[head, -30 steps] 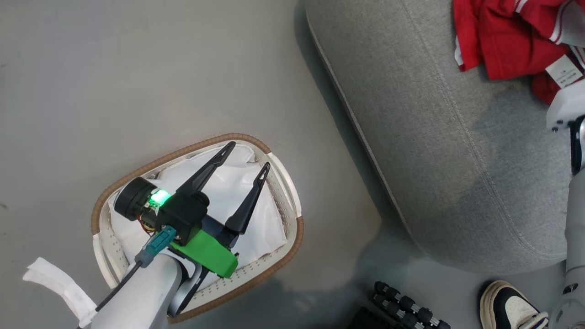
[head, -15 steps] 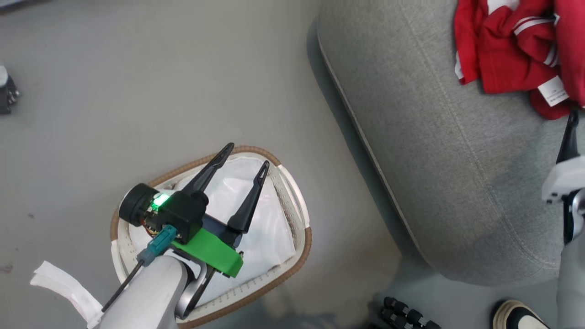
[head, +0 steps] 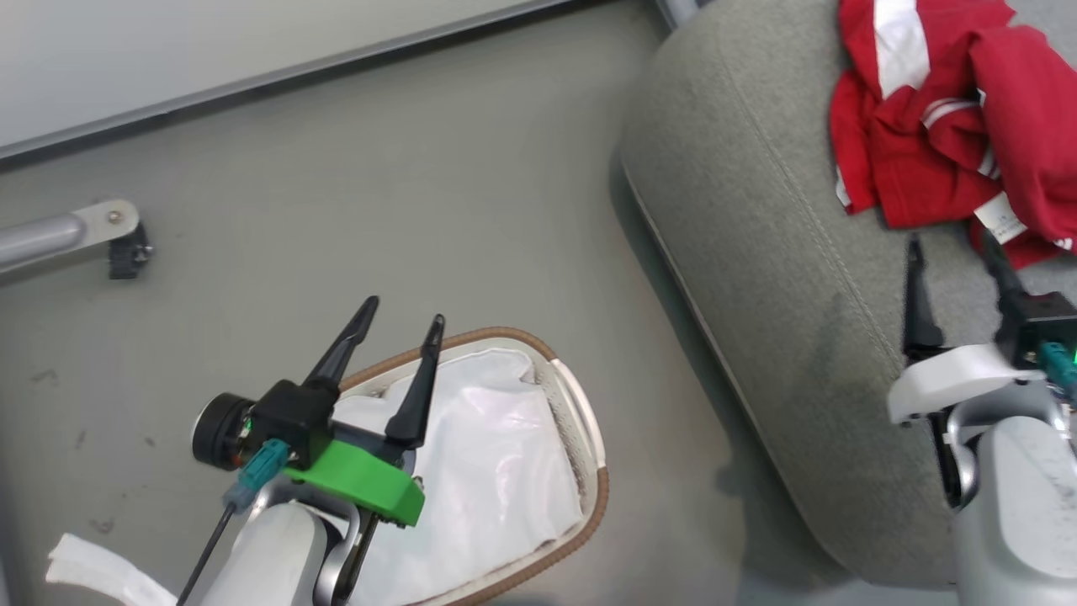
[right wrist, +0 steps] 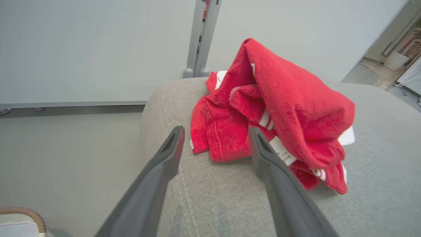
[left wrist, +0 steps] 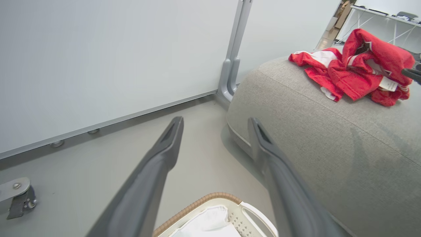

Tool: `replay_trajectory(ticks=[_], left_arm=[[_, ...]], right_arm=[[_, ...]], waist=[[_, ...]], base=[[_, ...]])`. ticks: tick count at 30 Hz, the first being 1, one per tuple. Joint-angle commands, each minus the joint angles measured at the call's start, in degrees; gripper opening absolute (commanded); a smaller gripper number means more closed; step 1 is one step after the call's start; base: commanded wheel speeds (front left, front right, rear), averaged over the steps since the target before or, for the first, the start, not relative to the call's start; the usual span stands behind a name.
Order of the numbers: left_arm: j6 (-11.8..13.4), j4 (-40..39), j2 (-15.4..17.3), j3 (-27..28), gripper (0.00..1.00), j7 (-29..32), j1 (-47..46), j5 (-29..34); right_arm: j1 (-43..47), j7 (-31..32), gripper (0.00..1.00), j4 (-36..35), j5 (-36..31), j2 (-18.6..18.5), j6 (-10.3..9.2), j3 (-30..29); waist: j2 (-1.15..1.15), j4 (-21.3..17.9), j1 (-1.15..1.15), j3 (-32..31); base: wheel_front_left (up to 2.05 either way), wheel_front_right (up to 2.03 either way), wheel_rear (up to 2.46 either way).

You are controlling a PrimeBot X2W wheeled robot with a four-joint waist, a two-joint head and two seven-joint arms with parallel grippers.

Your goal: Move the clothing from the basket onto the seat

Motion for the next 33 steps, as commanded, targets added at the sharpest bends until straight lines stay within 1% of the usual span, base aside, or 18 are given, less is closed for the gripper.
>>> replay_trajectory(ticks=[1, 9, 14, 20, 24, 26, 33], left_arm=[[-0.2, 0.4, -0.5, 1.3, 1.00, 0.0, 1.4, 0.5], [-0.2, 1.9, -4.0, 10.9, 1.00, 0.0, 5.2, 3.5], [-0.2, 3.4, -6.1, 16.3, 1.00, 0.0, 6.8, 5.7], [-0.2, 4.6, -7.4, 20.2, 1.00, 0.0, 8.7, 7.7], [-0.2, 5.2, -8.0, 21.9, 1.00, 0.0, 10.1, 8.2], [-0.2, 5.5, -8.1, 23.0, 1.00, 0.0, 10.7, 8.3], [-0.2, 6.2, -8.5, 24.2, 1.00, 0.0, 13.3, 8.4]], right_arm=[[1.1, -0.3, 1.00, -0.5, 0.8, 0.0, -0.08, 1.8], [2.2, -0.3, 1.00, -1.0, 7.0, 0.1, -0.08, 10.5], [2.6, -0.3, 1.00, -0.7, 10.1, 0.1, -0.08, 13.2], [4.0, -0.3, 1.00, 0.5, 10.5, 0.1, -0.08, 13.9], [5.4, -0.3, 1.00, 1.1, 10.0, 0.1, -0.08, 13.8], [6.4, -0.3, 1.00, 1.6, 10.1, 0.1, -0.08, 13.4], [9.2, -0.3, 1.00, 2.9, 10.9, 0.1, -0.08, 13.7]], waist=[[0.00, 4.1, 0.00, -3.8], [0.00, 9.6, 0.00, -7.4], [0.00, 12.5, 0.00, -9.1], [0.00, 15.0, 0.00, -11.1], [0.00, 16.0, 0.00, -12.2], [0.00, 16.3, 0.00, -12.9], [0.00, 16.2, 0.00, -15.4]], base=[[0.00, 0.00, 0.00], [0.00, 0.00, 0.00], [0.00, 0.00, 0.00], [0.00, 0.00, 0.00], [0.00, 0.00, 0.00], [0.00, 0.00, 0.00], [0.00, 0.00, 0.00]])
